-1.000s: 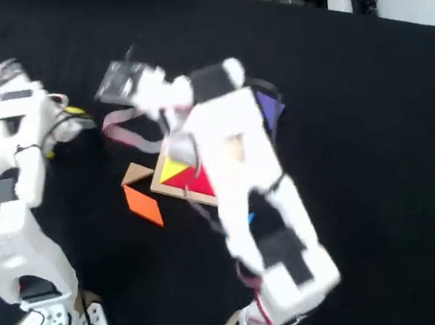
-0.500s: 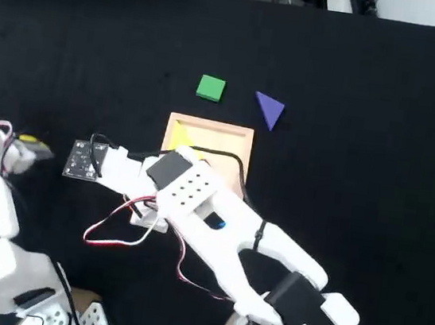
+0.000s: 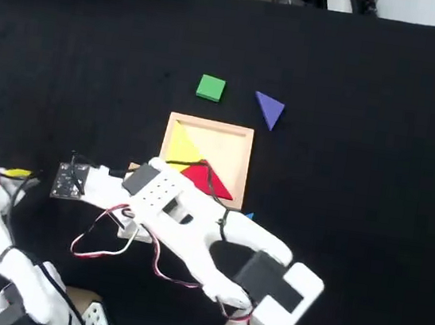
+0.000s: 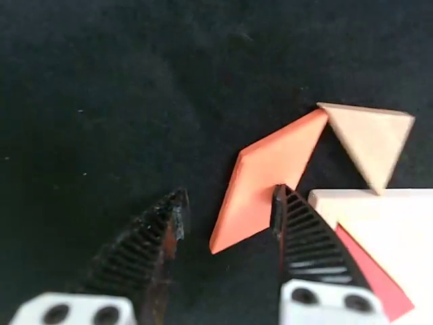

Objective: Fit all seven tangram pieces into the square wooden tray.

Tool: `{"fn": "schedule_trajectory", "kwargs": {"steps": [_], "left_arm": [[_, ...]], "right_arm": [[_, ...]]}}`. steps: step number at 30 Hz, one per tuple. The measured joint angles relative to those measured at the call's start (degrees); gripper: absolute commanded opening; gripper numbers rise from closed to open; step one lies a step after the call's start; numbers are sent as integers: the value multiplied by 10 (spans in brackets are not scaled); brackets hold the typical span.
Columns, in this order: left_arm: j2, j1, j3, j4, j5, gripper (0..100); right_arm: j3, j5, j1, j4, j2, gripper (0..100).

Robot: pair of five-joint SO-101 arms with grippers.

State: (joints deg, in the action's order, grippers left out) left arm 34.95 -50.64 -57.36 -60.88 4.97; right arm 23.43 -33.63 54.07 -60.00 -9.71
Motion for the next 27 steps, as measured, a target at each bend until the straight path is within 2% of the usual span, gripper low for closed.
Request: {"fn": "schedule_trajectory", "kwargs": {"steps": [7,11,16,20,23,27], "left_arm": [[17,-52,-8,0,0,371],[18,-52,-11,0,0,371],[18,-53,-11,0,3,371],[18,-52,-11,0,7,371],[18,-52,-11,0,7,371],[22,-52,-11,0,7,371]], "right_arm": [[-77,0,-2,1,-75,190],[-104,0,0,-3,-111,103],[-113,-9,-4,-3,-115,83],[-113,-11,-4,-11,-113,8],[-140,-15,-11,-52,-105,11],[-209,-15,-55,-133,-54,11]]}}
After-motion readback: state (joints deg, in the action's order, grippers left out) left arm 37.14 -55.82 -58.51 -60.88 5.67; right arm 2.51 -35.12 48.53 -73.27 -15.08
